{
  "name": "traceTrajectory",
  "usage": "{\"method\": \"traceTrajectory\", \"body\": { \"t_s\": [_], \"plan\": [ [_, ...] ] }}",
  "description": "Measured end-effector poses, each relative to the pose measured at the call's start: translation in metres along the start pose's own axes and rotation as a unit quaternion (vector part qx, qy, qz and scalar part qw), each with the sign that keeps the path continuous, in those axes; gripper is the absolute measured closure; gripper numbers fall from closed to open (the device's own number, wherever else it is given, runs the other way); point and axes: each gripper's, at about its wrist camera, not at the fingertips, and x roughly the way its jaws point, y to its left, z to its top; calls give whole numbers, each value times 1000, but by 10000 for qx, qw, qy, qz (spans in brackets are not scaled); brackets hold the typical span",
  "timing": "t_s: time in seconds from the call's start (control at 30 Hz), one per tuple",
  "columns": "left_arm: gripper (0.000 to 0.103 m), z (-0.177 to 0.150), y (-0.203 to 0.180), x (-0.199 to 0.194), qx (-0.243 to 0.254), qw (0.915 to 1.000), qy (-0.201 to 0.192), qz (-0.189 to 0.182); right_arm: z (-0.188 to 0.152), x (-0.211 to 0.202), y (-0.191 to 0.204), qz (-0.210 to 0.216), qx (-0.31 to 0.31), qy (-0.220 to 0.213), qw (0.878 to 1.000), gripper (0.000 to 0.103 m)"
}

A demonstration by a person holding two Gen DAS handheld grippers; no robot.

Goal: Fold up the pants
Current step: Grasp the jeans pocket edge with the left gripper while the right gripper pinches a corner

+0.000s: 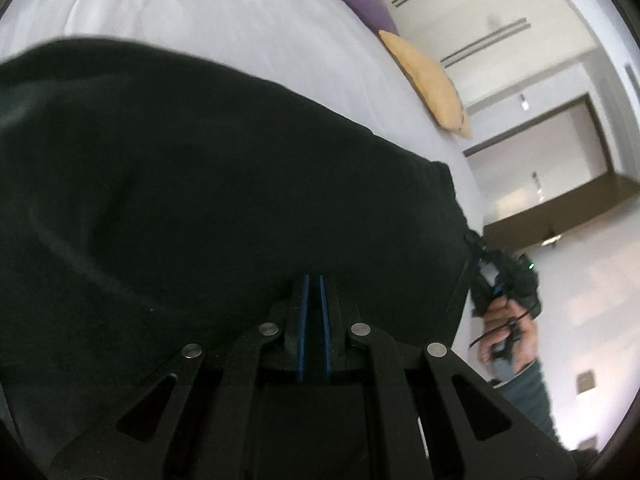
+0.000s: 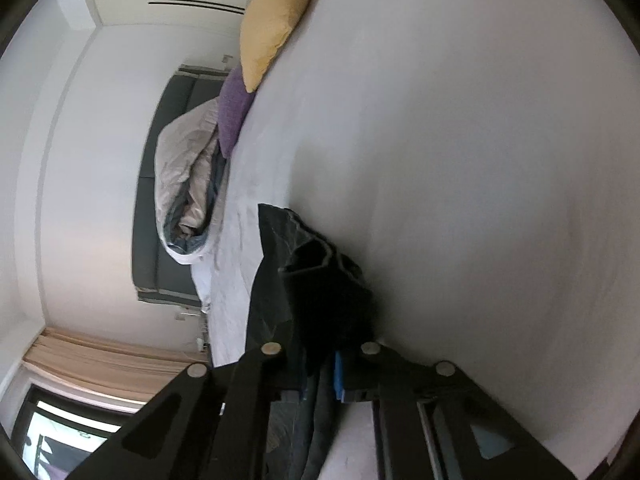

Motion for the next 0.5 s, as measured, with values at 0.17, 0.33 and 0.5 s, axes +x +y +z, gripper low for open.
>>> {"method": "traceTrajectory", "body": {
  "t_s": [0.17,0.33,0.5],
  "plan": [
    [98,2,1,1,-8,10000,-23,9,-6,-4,2,111,-46,-152,9998,97],
    [98,5,2,3,-22,10000,-48,31,-10,-3,11,-64,-279,-239,9993,98],
    [98,3,4,11,-88,9999,-63,-65,-15,-5,20,-265,-460,-311,9981,98]
  ]
}}
